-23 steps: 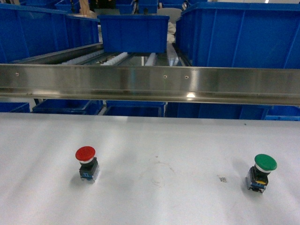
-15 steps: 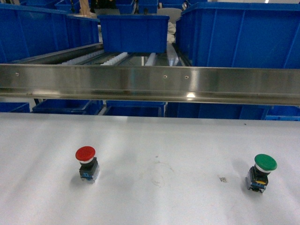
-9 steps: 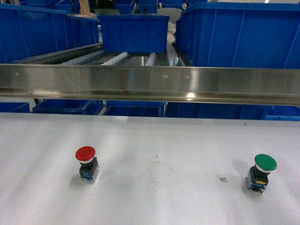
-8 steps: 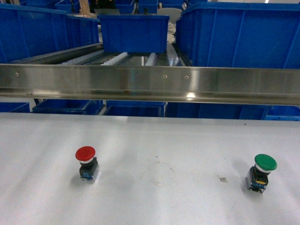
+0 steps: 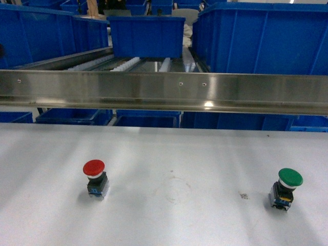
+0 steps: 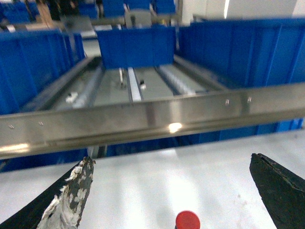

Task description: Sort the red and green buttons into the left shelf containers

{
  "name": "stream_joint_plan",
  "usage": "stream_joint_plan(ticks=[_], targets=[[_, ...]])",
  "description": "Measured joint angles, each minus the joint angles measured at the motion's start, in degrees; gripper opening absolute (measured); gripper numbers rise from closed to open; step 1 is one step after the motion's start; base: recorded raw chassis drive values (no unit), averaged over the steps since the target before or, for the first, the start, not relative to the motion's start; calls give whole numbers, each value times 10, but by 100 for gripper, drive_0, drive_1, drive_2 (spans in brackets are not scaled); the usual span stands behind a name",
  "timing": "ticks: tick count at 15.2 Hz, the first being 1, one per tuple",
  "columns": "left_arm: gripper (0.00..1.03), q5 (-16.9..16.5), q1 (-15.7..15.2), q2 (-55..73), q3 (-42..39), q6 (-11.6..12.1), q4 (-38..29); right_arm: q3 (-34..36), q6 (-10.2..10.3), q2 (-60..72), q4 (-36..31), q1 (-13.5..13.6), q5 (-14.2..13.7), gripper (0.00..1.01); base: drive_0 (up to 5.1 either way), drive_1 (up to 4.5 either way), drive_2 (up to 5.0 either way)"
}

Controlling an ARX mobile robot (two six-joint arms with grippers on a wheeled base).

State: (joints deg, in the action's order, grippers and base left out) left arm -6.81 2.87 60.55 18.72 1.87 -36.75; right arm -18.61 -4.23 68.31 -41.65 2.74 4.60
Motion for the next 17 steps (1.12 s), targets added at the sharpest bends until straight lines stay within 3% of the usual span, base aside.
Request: stream_joint_plan(ticks=[2,4,5,7,11,12,13,15,17], targets=[[98,41,27,200,117,11,53,-139,17,182,102,16,-10,98,0,0,0],[98,49,58,307,265,-7,155,-289,16,282,221,30,-31,98,0,0,0],[98,45,74,337,314,-16,193,-345,16,323,285,30,-23,98,0,0,0],[98,47,81,340,319,-16,195,-338,14,334,293,28,-44,98,0,0,0],[98,49,78,340,319,-17,195,-338,14,329,290,25,-46,98,0,0,0],[98,49,78,340,319,-17,195,-340,26,334,313,29,-31,98,0,0,0],[98,49,78,340,319,-17,195,-343,37,350,313,34,-47,98,0,0,0],[98,50,78,340,319,-17,195,-371,59,399,374,49,-43,98,0,0,0],[98,50,78,340,319,-17,195,-449,62,457,425,68,-58,98,0,0,0]])
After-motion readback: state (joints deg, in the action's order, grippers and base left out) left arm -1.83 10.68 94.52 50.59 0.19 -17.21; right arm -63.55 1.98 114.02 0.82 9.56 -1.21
